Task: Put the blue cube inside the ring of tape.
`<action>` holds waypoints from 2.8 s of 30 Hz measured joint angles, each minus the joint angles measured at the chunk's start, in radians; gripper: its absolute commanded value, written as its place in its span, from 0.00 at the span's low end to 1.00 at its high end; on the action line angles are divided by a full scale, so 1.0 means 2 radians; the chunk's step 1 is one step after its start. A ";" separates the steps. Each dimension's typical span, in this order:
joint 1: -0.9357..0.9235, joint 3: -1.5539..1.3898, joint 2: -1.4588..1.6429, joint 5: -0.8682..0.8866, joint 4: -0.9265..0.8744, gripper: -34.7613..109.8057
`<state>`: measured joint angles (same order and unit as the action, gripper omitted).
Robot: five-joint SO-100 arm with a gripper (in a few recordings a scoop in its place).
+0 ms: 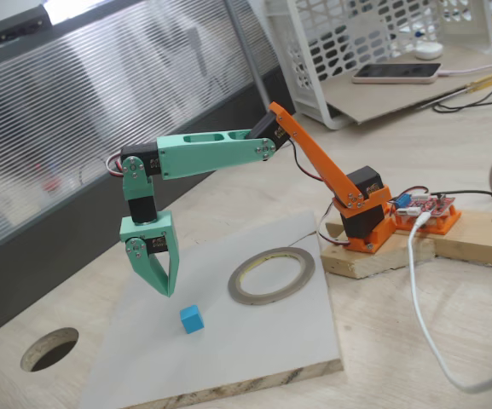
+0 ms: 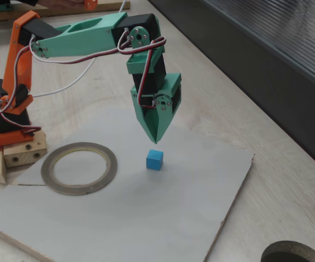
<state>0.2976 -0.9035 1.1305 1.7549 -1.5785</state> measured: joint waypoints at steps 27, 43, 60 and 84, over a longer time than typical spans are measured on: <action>0.000 0.000 0.000 -0.002 -0.190 0.74; 0.000 0.000 0.000 -0.002 -0.192 0.74; 0.000 0.000 0.000 -0.002 -0.192 0.74; 0.000 0.003 -0.094 -0.001 -0.192 0.74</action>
<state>0.2976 -0.8974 0.9434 1.7533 -1.9620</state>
